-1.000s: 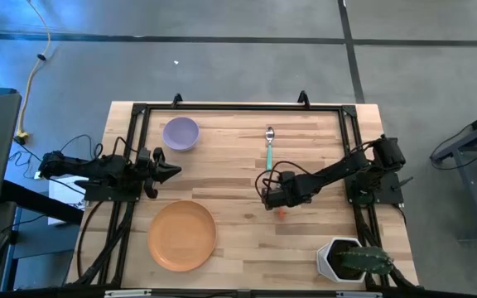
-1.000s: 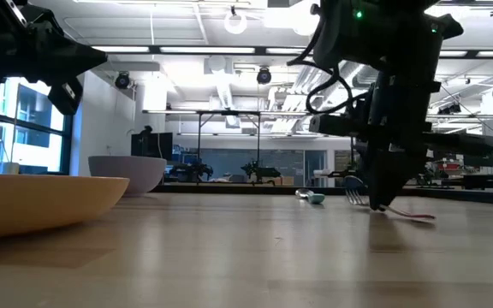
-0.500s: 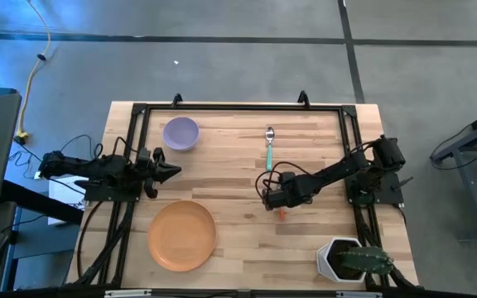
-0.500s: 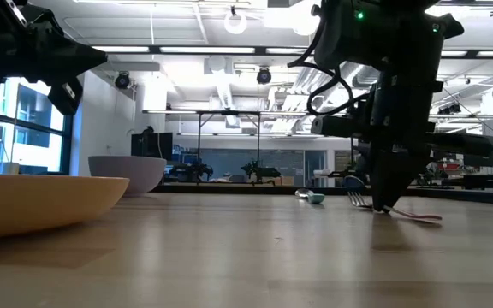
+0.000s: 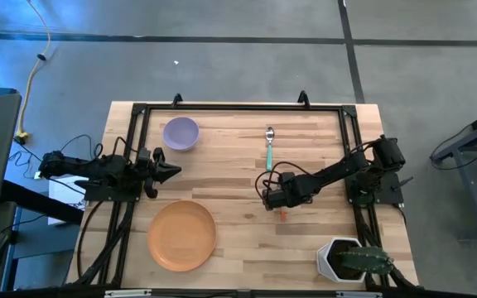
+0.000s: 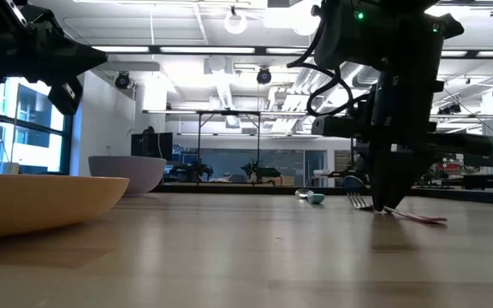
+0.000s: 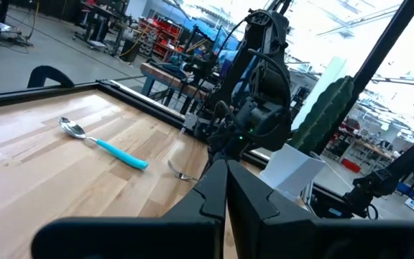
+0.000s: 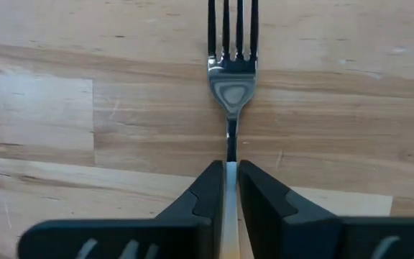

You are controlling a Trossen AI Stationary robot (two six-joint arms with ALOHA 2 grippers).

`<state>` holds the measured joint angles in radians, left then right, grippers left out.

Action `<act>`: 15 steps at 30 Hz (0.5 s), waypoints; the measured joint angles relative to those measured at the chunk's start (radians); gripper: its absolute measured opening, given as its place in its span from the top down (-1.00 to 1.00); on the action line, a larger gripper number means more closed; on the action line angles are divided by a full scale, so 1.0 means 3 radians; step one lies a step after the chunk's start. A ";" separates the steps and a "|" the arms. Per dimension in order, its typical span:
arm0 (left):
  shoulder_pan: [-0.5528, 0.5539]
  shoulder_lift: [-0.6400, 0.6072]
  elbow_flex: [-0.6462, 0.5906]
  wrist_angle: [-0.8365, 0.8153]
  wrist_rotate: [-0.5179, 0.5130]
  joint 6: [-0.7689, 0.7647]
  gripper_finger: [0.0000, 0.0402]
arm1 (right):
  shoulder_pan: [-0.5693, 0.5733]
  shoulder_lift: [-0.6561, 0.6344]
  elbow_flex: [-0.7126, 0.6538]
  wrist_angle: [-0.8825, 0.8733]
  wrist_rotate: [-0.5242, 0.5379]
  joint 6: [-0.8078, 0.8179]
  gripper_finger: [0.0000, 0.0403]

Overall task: Set table place
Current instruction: Adjust the orange fork, then put the orange plate to the left of the orange fork

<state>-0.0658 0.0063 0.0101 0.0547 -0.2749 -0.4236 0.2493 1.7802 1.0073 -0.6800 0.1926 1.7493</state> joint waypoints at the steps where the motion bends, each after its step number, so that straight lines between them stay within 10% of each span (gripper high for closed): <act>1: 0.0000 0.0000 0.0000 -0.0001 0.0000 0.0000 1.00 | 0.0000 0.0000 0.0001 0.0001 0.0001 0.0000 0.78; 15: 0.0000 0.0000 0.0000 -0.0001 0.0001 0.0000 1.00 | -0.0004 -0.0163 0.0761 -0.0758 0.0373 -0.0375 0.68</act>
<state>-0.0658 0.0063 0.0101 0.0544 -0.2745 -0.4236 0.2481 1.7313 1.2356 -0.9073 0.3046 1.6368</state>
